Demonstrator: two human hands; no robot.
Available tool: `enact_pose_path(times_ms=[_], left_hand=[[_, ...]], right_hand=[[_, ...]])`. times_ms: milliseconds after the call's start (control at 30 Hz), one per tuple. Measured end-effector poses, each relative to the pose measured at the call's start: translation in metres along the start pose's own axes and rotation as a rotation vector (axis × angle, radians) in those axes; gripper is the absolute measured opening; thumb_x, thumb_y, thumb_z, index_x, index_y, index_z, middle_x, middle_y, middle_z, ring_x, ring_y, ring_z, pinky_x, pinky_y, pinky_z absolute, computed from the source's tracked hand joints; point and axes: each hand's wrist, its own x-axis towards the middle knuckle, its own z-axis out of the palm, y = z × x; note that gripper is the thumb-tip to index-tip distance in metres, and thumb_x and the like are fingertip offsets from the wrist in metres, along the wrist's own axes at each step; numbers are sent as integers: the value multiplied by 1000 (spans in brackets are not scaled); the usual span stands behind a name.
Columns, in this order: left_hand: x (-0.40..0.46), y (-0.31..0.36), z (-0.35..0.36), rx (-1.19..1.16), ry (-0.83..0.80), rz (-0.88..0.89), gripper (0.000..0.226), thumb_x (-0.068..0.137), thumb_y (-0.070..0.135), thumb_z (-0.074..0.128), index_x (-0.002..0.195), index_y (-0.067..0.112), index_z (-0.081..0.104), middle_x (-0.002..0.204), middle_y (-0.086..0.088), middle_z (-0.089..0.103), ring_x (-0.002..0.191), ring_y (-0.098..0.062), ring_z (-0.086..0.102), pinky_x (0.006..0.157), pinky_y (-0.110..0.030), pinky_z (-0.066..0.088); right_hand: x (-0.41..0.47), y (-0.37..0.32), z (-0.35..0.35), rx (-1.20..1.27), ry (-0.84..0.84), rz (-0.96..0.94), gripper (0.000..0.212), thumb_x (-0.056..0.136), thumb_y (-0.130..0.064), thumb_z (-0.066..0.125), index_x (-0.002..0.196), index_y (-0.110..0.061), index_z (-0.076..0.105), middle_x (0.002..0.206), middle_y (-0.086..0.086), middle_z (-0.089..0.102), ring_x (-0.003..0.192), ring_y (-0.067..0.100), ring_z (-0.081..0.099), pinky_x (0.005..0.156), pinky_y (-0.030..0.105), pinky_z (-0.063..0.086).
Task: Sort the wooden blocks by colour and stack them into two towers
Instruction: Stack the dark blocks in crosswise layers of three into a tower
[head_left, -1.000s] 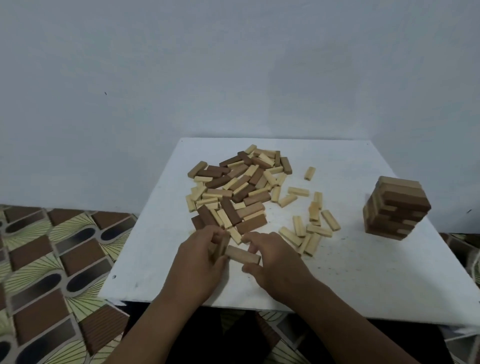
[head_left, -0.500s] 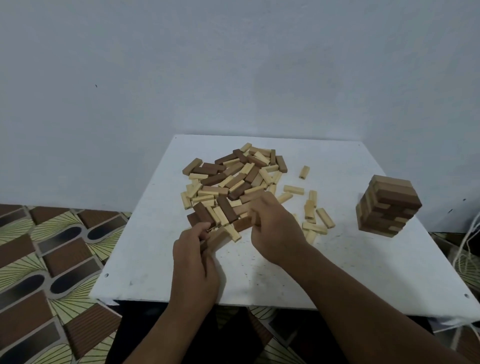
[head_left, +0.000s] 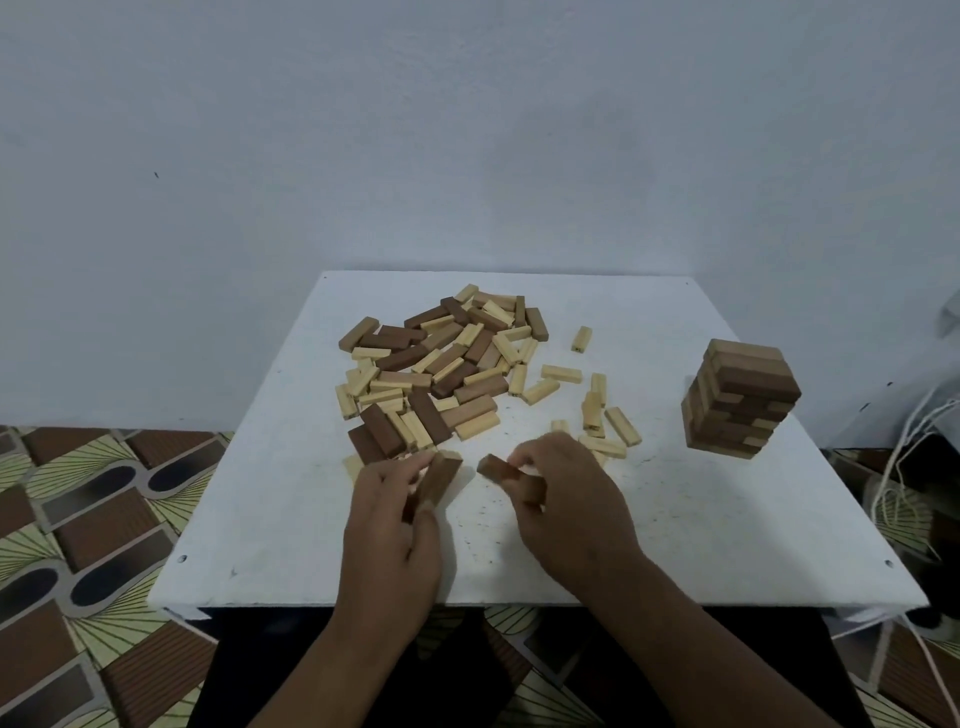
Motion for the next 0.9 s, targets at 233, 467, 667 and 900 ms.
enact_pose_path(times_ms=[233, 467, 667, 900], left_hand=[[13, 42, 41, -238, -149, -300, 24, 93, 27, 64, 104, 41, 49, 84, 7, 61, 74, -3, 60, 61, -11, 45], [-4, 30, 48, -13, -88, -18, 14, 96, 29, 62, 109, 32, 65, 95, 14, 63, 84, 1, 62, 68, -17, 52], [-9, 20, 37, 157, -114, 84, 22, 93, 26, 65, 114, 26, 70, 95, 14, 67, 85, -4, 58, 74, -28, 53], [-9, 16, 34, 228, -180, 93, 7, 94, 33, 61, 95, 31, 68, 85, 18, 64, 88, -11, 54, 74, -35, 48]], right_hand=[[-27, 12, -12, 72, -20, 233, 20, 88, -48, 64, 81, -30, 57, 63, -11, 57, 64, 3, 56, 60, 19, 42], [-32, 22, -3, 22, -28, 219, 37, 89, -52, 60, 118, -29, 64, 113, -14, 60, 104, 6, 55, 85, 19, 43], [-36, 22, -10, 200, -7, 168, 38, 79, -31, 70, 106, -31, 43, 105, -16, 41, 93, 5, 48, 75, 19, 47], [-37, 28, -10, 197, -10, 152, 23, 81, -27, 69, 89, -31, 48, 83, -12, 53, 76, 7, 52, 63, 25, 48]])
